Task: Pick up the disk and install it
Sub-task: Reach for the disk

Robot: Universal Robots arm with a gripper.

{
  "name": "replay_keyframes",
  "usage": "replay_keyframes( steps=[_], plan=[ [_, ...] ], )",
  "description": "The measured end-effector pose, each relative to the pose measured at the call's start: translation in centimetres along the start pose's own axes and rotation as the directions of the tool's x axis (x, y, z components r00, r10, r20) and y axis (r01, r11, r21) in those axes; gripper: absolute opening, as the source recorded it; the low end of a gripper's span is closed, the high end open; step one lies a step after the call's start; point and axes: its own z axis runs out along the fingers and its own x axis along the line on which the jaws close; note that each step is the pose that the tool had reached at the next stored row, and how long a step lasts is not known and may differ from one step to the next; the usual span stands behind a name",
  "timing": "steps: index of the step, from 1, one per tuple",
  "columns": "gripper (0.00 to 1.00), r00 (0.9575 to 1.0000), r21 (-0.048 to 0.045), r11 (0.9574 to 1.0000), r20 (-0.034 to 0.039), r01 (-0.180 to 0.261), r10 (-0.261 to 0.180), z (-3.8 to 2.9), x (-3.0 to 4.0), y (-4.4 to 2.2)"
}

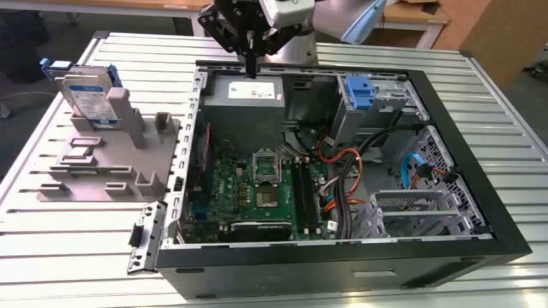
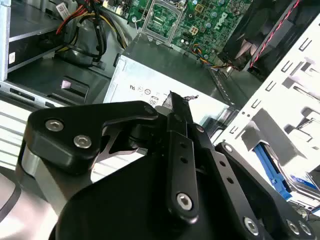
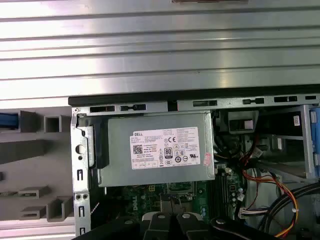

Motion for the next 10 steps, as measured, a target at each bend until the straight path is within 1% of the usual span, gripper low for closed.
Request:
replay_keyframes(
  steps=[10],
  plan=[
    [0.10,1.0000,-0.0001,1.0000,0.0000,0.000,0.000,0.00,0.00,0.00]
  ],
)
